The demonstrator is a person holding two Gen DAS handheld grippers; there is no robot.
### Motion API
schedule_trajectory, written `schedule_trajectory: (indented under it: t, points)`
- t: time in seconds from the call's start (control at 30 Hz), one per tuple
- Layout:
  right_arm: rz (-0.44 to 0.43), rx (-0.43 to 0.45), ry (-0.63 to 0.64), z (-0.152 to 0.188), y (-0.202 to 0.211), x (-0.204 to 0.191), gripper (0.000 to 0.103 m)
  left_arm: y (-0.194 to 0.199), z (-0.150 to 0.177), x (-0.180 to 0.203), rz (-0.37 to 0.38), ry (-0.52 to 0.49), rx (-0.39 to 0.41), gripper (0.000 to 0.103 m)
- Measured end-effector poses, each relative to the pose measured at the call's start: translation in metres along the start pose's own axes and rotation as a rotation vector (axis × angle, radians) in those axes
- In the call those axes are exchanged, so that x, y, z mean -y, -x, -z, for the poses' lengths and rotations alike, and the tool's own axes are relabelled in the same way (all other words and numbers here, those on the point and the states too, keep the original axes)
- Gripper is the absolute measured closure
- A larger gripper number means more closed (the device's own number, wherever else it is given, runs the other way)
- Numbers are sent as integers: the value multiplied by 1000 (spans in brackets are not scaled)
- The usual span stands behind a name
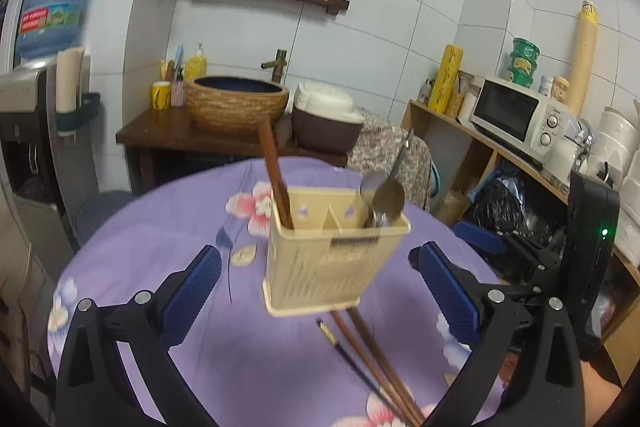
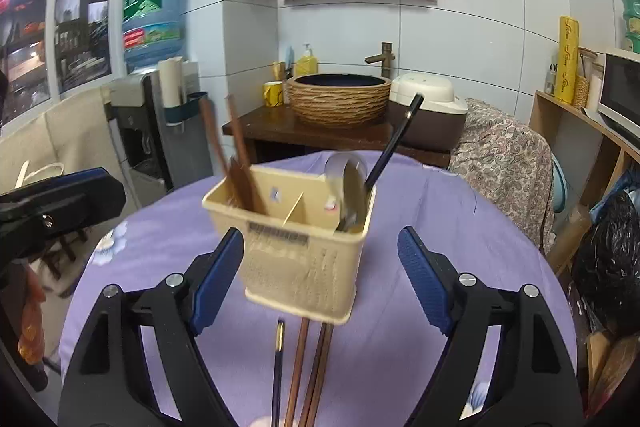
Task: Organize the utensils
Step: 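Open both tools to drop the spoon and chopstick into the cream holder, then move both tools back down toward the remaining chopsticks on the table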
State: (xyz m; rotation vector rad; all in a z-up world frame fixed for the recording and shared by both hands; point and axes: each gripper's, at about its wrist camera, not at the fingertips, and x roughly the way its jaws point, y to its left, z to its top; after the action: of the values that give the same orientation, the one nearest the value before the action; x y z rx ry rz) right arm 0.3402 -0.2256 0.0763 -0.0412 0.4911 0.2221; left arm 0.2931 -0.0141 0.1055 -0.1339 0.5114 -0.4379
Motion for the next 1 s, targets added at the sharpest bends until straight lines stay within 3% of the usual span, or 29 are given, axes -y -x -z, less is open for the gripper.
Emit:
schedule_trajectory:
  t: [0.13, 0.2, 0.43, 0.63, 0.8, 1.0]
  points:
    - [-1, -23, 32, 39, 19, -4, 19, 10, 40, -9, 33, 27, -3, 5]
    - [4, -52, 47, 60, 23, -7, 19, 12, 58, -12, -7, 32, -6, 5]
    - [15, -174, 17, 114, 22, -2, 19, 7, 111, -22, -133, 18, -138, 5]
    - [71, -269, 25, 133, 17, 10, 19, 15, 127, -21, -162, -5, -173, 6]
    - [82, -346, 54, 141, 7, 14, 19, 10, 136, -13, -145, -49, -220, 23]
    - [62, -400, 81, 148, -5, 8, 21, 2, 139, -4, -131, -61, -244, 29]
